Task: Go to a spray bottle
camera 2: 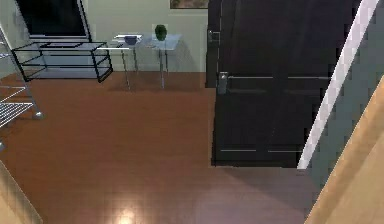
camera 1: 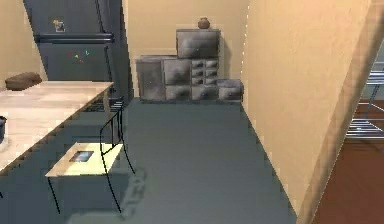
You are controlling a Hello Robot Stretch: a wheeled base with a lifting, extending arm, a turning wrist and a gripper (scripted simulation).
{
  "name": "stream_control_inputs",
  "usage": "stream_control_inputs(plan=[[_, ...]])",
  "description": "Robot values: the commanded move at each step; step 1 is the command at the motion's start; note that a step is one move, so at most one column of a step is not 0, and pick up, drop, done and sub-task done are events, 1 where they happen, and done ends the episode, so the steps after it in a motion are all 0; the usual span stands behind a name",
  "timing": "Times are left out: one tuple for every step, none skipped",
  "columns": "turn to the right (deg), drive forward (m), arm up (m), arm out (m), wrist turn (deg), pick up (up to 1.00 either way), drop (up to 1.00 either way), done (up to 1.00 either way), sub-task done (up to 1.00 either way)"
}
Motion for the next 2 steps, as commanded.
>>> stream_control_inputs(plan=[[-45.0,0.0,0.0,0.0,0.0,0.0,0.0,0.0,0.0],[-12.0,0.0,0.0,0.0,0.0,0.0,0.0,0.0,0.0]])
